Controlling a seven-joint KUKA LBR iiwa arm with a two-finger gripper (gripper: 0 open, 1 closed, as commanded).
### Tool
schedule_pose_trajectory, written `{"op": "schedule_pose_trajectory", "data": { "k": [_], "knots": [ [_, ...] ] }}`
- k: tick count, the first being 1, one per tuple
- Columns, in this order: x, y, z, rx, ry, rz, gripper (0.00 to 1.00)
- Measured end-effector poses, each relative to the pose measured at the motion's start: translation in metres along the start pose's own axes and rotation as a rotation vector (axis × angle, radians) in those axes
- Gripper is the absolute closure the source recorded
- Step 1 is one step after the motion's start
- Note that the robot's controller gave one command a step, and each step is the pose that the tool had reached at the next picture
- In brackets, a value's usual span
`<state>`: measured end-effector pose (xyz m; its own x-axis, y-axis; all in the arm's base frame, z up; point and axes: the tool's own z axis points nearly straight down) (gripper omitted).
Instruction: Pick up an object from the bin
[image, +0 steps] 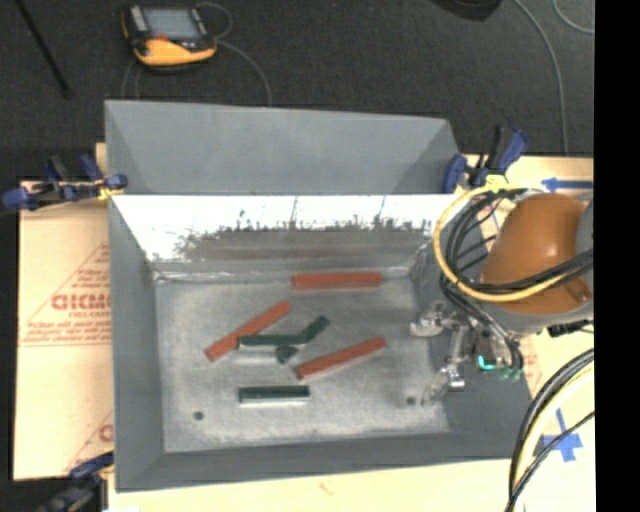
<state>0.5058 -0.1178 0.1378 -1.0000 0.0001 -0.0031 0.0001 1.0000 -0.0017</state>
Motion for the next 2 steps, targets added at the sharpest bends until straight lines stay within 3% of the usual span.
{"op": "schedule_pose_trajectory", "data": {
  "k": [1,2],
  "knots": [
    [-0.0347,0.045,0.0551,-0.002,0.003,-0.004,1.0],
    [-0.0348,0.045,0.0551,-0.002,0.003,-0.005,1.0]
  ]
}}
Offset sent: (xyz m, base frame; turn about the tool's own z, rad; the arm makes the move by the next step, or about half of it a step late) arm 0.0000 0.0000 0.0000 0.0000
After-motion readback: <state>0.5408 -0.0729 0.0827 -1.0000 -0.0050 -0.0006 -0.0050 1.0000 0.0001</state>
